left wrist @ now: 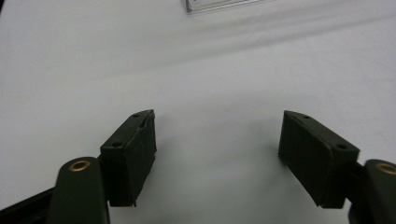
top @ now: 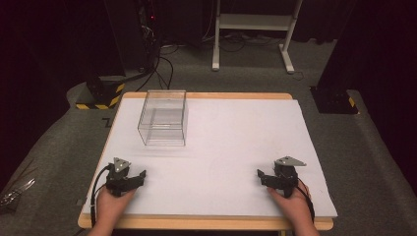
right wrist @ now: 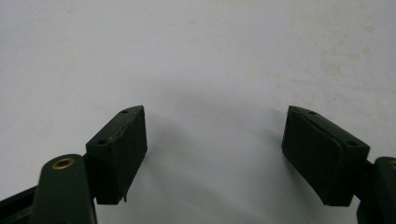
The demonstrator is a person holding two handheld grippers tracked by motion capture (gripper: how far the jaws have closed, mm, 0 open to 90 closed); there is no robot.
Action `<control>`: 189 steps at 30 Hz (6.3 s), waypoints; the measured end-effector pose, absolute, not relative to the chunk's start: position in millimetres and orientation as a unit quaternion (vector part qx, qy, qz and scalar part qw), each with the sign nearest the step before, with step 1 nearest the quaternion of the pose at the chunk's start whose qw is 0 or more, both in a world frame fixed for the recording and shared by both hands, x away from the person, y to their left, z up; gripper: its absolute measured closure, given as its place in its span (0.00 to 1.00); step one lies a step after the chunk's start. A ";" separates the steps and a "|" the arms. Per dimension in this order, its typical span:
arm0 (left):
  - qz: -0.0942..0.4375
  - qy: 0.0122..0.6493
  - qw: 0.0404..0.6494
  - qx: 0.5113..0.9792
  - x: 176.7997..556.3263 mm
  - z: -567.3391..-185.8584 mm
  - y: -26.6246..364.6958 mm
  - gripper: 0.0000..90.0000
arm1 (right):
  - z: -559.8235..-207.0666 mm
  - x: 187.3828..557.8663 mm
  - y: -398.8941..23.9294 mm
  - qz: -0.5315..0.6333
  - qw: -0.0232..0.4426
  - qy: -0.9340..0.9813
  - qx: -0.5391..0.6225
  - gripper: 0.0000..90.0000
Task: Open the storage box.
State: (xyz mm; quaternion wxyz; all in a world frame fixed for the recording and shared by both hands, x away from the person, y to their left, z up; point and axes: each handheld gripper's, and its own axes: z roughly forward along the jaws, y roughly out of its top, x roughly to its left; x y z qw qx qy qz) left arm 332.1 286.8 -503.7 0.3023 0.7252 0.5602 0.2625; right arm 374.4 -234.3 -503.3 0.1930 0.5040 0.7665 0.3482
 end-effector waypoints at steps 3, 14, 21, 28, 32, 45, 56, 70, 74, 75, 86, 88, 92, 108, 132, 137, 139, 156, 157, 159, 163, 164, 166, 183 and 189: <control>0.264 0.558 0.310 0.723 330.7 -500.7 286.7 0.33 | -503.3 374.4 -234.4 0.348 0.193 0.767 0.504 0.24; 0.257 0.538 0.348 0.723 322.7 -483.9 279.1 0.32 | -503.3 374.6 -234.6 0.349 0.192 0.767 0.503 0.24; 0.255 0.522 0.357 0.731 320.5 -477.1 269.7 0.33 | -503.3 374.4 -234.4 0.349 0.193 0.766 0.504 0.24; 0.250 0.519 0.367 0.730 323.4 -474.2 263.5 0.32 | -503.3 374.4 -234.4 0.349 0.193 0.767 0.504 0.24; 0.250 0.518 0.375 0.728 326.8 -472.3 259.8 0.31 | -503.3 374.5 -234.6 0.349 0.192 0.767 0.503 0.24; 0.248 0.511 0.373 0.733 340.0 -473.3 243.4 0.29 | -503.3 374.5 -234.2 0.347 0.194 0.768 0.503 0.24; 0.259 0.526 0.379 0.716 363.0 -470.1 233.9 0.29 | -503.4 374.7 -234.8 0.350 0.192 0.767 0.503 0.24; 0.263 0.530 0.383 0.710 385.6 -462.5 225.5 0.24 | -503.4 374.6 -234.7 0.350 0.192 0.767 0.503 0.24; 0.269 0.534 0.378 0.707 394.0 -459.4 222.0 0.21 | -503.4 374.7 -234.8 0.350 0.192 0.767 0.503 0.24; 0.269 0.534 0.378 0.707 394.0 -459.4 222.0 0.21 | -503.4 374.7 -234.8 0.350 0.192 0.767 0.503 0.24; 0.282 0.532 0.382 0.701 408.9 -451.8 214.7 0.19 | -503.3 374.8 -235.4 0.351 0.191 0.767 0.502 0.24; 0.283 0.536 0.381 0.698 411.1 -451.8 214.1 0.19 | -503.3 374.8 -235.4 0.351 0.190 0.767 0.502 0.24; 0.295 0.541 0.362 0.699 419.1 -451.2 211.7 0.18 | -503.3 374.9 -235.6 0.352 0.190 0.767 0.502 0.24; 0.308 0.562 0.359 0.679 437.3 -449.4 203.6 0.20 | -503.3 374.9 -236.0 0.353 0.189 0.767 0.502 0.24; 0.346 0.582 0.343 0.651 435.7 -454.8 194.1 0.36 | -503.3 374.8 -236.0 0.353 0.188 0.767 0.502 0.24; 0.346 0.584 0.342 0.650 434.7 -454.4 192.9 0.36 | -503.3 374.9 -235.9 0.353 0.189 0.767 0.502 0.24; 0.345 0.585 0.342 0.650 434.5 -454.2 192.9 0.36 | -503.3 374.9 -235.9 0.353 0.189 0.767 0.501 0.24; 0.347 0.583 0.341 0.650 425.5 -454.4 192.4 0.36 | -503.3 374.9 -235.7 0.352 0.190 0.767 0.501 0.24; 0.346 0.584 0.343 0.649 424.5 -454.6 192.2 0.36 | -503.3 374.9 -235.7 0.352 0.190 0.767 0.501 0.24; 0.347 0.583 0.342 0.649 422.6 -454.7 192.3 0.36 | -503.3 374.9 -235.7 0.352 0.190 0.767 0.501 0.24; 0.348 0.582 0.344 0.650 417.1 -454.9 192.6 0.36 | -503.3 374.9 -235.7 0.352 0.190 0.767 0.501 0.24; 0.348 0.582 0.344 0.650 417.1 -454.9 192.6 0.36 | -503.3 374.9 -235.7 0.352 0.190 0.767 0.502 0.24; 0.348 0.580 0.346 0.650 412.8 -455.5 192.6 0.36 | -503.3 374.9 -235.7 0.352 0.190 0.767 0.501 0.24; 0.344 0.574 0.356 0.653 387.0 -456.3 194.3 0.37 | -503.3 374.9 -236.0 0.353 0.189 0.767 0.501 0.24; 0.343 0.573 0.360 0.652 379.3 -457.3 194.7 0.37 | -503.3 374.9 -235.9 0.352 0.189 0.767 0.501 0.24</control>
